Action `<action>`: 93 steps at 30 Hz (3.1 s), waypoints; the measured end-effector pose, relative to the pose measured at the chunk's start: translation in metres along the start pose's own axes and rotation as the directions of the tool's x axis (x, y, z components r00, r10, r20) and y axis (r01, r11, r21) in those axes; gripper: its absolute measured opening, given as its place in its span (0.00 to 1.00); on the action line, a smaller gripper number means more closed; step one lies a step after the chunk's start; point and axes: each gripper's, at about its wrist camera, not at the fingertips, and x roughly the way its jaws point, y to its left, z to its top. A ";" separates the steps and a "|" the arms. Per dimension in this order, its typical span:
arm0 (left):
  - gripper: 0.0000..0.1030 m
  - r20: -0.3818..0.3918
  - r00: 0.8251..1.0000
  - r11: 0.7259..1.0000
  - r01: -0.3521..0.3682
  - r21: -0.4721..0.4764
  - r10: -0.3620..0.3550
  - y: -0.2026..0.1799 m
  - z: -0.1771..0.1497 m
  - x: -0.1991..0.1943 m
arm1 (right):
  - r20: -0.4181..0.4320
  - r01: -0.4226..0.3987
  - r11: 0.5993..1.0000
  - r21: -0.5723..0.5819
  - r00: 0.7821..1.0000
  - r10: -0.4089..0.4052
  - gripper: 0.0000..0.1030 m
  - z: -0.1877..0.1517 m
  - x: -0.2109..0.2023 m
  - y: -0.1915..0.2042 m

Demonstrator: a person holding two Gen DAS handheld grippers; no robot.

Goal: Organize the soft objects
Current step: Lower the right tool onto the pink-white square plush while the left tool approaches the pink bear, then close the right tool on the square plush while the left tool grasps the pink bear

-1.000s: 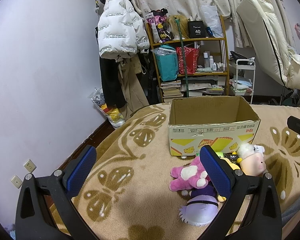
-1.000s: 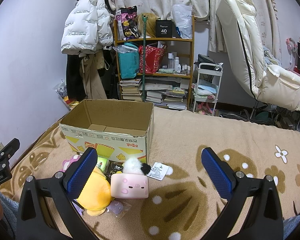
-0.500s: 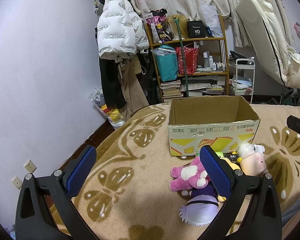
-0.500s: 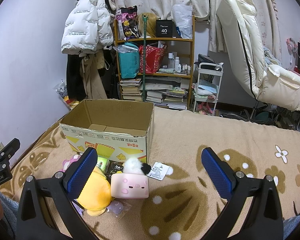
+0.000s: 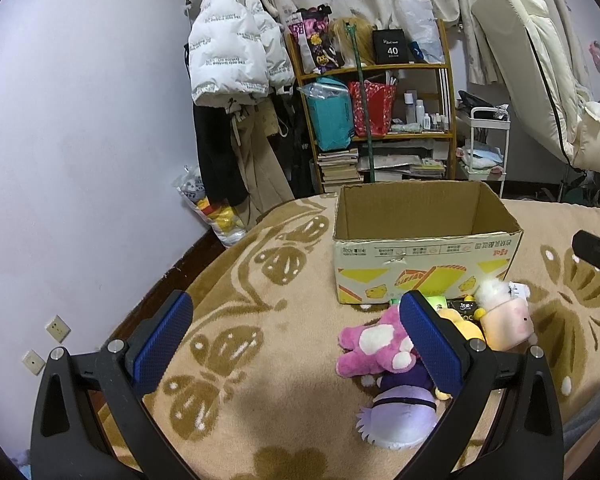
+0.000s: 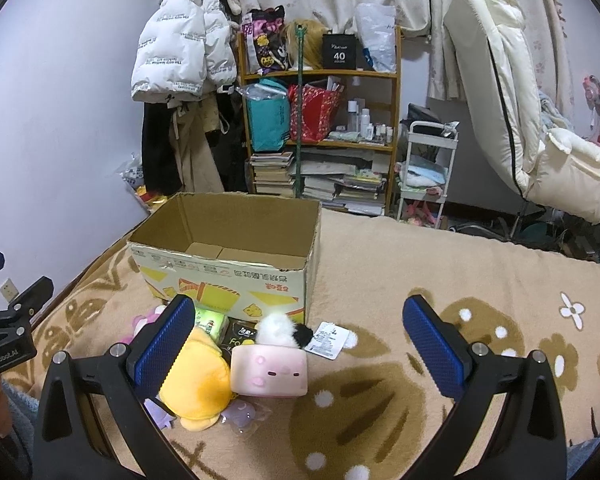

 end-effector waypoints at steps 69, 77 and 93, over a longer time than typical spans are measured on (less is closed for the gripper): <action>0.99 -0.389 0.897 0.974 0.226 -0.002 -0.209 -0.072 -0.035 0.147 | -0.559 -0.144 0.985 0.091 0.811 0.170 0.91 -0.048 0.151 -0.008; 0.99 -0.405 0.883 0.969 0.244 -0.033 -0.236 -0.067 -0.039 0.156 | -0.563 -0.136 0.986 0.091 0.810 0.164 0.91 -0.049 0.151 -0.009; 0.99 -0.426 0.862 0.960 0.270 -0.075 -0.276 -0.068 -0.038 0.164 | -0.563 -0.138 0.987 0.083 0.811 0.161 0.88 -0.048 0.150 -0.004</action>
